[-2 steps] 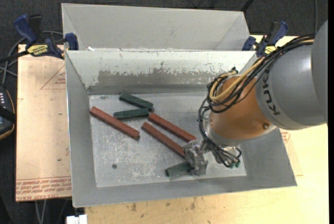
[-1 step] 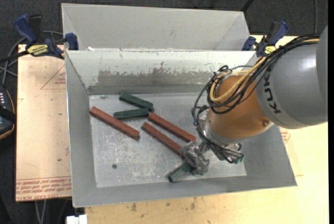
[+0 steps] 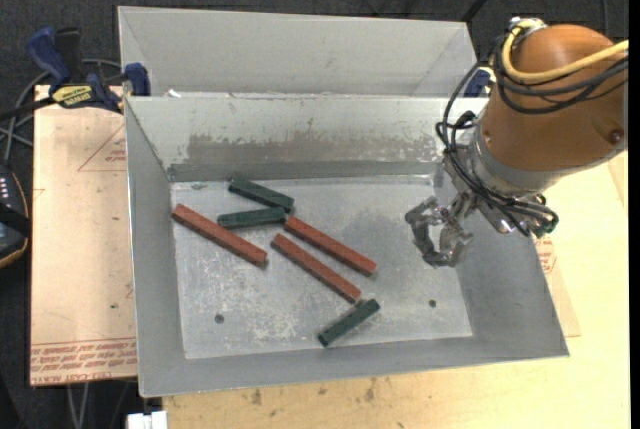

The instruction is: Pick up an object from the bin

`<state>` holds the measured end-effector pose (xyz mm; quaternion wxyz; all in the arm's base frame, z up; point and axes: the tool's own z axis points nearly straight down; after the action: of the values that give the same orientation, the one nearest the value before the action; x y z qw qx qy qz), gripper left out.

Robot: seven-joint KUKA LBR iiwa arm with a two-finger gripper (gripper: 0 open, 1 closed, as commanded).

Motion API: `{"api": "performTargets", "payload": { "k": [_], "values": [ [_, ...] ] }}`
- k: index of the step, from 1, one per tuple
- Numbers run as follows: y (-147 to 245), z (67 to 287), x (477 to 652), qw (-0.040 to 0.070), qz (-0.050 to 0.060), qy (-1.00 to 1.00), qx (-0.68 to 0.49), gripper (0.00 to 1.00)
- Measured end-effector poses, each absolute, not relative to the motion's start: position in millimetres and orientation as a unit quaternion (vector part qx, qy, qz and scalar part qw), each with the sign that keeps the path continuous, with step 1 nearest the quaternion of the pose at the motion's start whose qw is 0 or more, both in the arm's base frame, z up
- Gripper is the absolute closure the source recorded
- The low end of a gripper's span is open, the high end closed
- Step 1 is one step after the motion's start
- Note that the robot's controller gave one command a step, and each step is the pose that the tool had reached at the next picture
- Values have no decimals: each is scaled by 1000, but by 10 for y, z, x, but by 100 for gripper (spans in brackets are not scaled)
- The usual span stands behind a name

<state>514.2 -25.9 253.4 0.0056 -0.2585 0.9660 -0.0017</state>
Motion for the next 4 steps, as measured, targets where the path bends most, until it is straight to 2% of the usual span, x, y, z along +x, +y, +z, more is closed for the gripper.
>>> {"api": "performTargets", "payload": {
  "k": [1,2,3,4],
  "values": [
    [233,1677,5171,-2,2,983,-186,100],
    [213,1703,5184,1,1,983,-185,0],
    [268,1929,5265,2,1,988,-154,0],
    [53,1824,5724,3,0,995,-102,0]
  ]
}}
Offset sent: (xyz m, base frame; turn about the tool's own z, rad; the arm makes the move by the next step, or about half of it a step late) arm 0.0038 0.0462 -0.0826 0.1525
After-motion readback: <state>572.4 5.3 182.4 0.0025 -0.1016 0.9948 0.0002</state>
